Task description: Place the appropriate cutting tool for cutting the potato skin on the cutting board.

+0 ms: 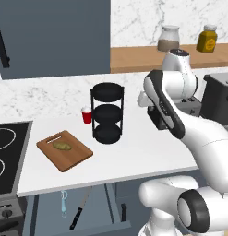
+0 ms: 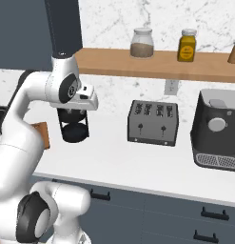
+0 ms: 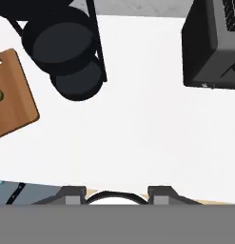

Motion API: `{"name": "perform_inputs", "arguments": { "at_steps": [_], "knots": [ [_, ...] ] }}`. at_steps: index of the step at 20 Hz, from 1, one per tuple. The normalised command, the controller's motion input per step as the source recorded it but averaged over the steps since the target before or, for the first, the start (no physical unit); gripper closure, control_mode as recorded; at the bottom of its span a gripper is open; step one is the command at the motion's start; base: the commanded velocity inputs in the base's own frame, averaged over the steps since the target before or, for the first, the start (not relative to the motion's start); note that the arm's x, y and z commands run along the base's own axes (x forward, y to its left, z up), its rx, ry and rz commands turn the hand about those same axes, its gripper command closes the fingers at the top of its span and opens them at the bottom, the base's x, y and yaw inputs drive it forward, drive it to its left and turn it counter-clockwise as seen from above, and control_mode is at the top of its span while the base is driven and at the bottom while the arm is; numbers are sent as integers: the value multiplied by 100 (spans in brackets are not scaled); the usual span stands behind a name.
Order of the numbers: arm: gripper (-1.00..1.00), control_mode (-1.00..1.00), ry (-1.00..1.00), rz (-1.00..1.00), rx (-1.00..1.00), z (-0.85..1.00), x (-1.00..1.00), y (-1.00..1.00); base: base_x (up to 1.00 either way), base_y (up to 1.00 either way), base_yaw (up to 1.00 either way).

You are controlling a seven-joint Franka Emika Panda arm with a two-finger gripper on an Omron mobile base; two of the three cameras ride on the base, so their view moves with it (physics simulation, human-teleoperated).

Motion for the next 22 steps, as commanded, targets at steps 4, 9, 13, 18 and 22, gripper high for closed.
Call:
{"name": "perform_inputs", "arguments": {
  "at_steps": [4,9,13,18,22],
  "knots": [
    [-100,-100,0,0,2,-1,-32,0,0,0,0],
    [-100,-100,-1,-2,15,-30,-89,78,0,0,0],
    [-100,-100,2,-10,11,-39,-55,100,0,0,0],
    [-100,-100,9,-11,14,-35,-32,100,0,0,0],
    [-100,-100,11,-5,12,-47,-33,93,0,0,0]
  ]
}}
